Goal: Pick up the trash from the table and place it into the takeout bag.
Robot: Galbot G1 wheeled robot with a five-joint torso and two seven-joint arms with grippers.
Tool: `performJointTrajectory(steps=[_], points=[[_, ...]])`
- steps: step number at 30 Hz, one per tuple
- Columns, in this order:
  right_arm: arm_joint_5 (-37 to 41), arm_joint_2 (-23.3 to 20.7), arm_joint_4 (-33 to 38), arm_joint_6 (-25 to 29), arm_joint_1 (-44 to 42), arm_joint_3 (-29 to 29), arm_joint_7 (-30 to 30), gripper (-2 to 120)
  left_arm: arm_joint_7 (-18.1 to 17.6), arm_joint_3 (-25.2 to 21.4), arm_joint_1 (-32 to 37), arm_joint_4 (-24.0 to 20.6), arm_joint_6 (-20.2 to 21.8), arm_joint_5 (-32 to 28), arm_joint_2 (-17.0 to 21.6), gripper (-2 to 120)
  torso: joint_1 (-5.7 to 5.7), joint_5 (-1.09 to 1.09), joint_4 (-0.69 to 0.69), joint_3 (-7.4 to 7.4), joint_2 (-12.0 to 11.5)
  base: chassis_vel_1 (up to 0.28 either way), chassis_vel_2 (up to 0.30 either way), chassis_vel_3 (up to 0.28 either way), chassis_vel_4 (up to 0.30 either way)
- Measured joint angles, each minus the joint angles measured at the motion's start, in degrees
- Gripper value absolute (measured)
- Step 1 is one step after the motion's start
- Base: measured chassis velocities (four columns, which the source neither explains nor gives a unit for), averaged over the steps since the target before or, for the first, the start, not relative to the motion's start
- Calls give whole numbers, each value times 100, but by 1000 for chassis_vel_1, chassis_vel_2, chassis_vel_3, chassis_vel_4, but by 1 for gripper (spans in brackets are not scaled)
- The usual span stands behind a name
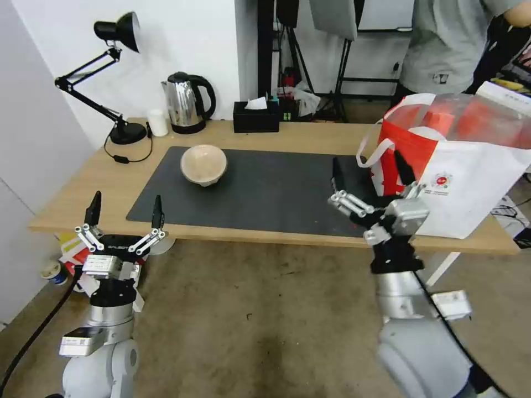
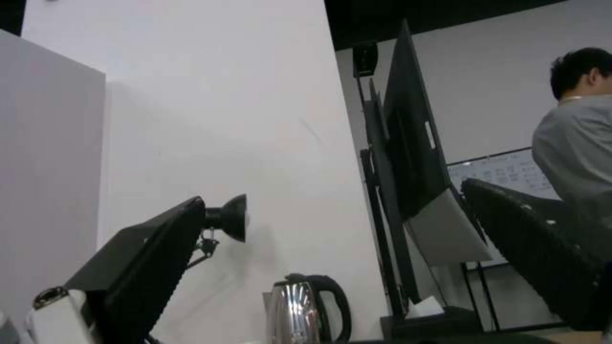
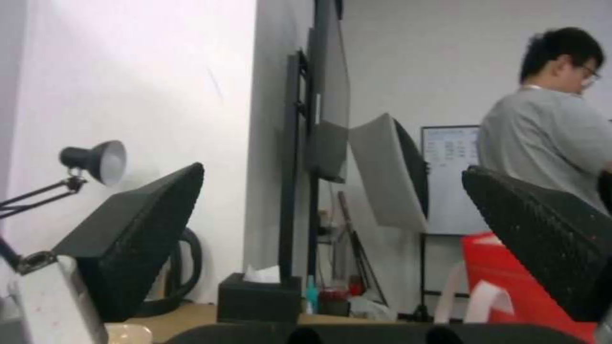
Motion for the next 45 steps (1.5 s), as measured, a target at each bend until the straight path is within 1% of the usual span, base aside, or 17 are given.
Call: performJointTrajectory(steps=[11,16,25,29,33,36,37,39,41,45], points=[[-759,412,-313,383,-536,-490,407,100,-9,-4,-55,18,13,-38,1,100,0,0,-1,0,-1,0,0,0,0],[-1077,539,-400,571,-774,-608,531,100,-11,20,-81,19,24,-36,2,100,0,0,-1,0,-1,0,0,0,0],[-1164,588,-461,646,-945,-691,588,100,-10,42,-23,6,29,-19,76,100,0,0,0,0,-1,0,0,0,0],[-1168,585,-462,651,-976,-714,589,100,-10,30,4,-32,70,-43,170,100,0,0,0,0,-1,0,0,0,0],[-1168,568,-461,651,-980,-715,589,100,-10,38,34,-120,172,-146,319,100,-1,0,0,0,-1,0,0,0,0],[-1166,536,-459,648,-980,-707,587,100,-12,23,48,-184,260,-185,571,100,1,-1,-1,0,-1,0,0,0,0],[-1166,536,-459,648,-980,-707,587,100,-12,23,48,-184,260,-185,571,100,1,-1,-1,0,-1,0,0,0,0],[-1159,509,-458,636,-988,-703,582,100,-12,-28,60,-201,361,-236,828,100,1,0,0,0,0,0,0,0,0],[-1155,500,-459,632,-988,-703,580,100,-12,-69,59,-208,402,-284,950,100,1,0,0,0,-1,0,0,0,0],[-1146,503,-466,631,-1006,-703,580,100,-5,-88,51,-241,474,-402,1078,100,1,0,0,0,-1,0,0,0,0]])
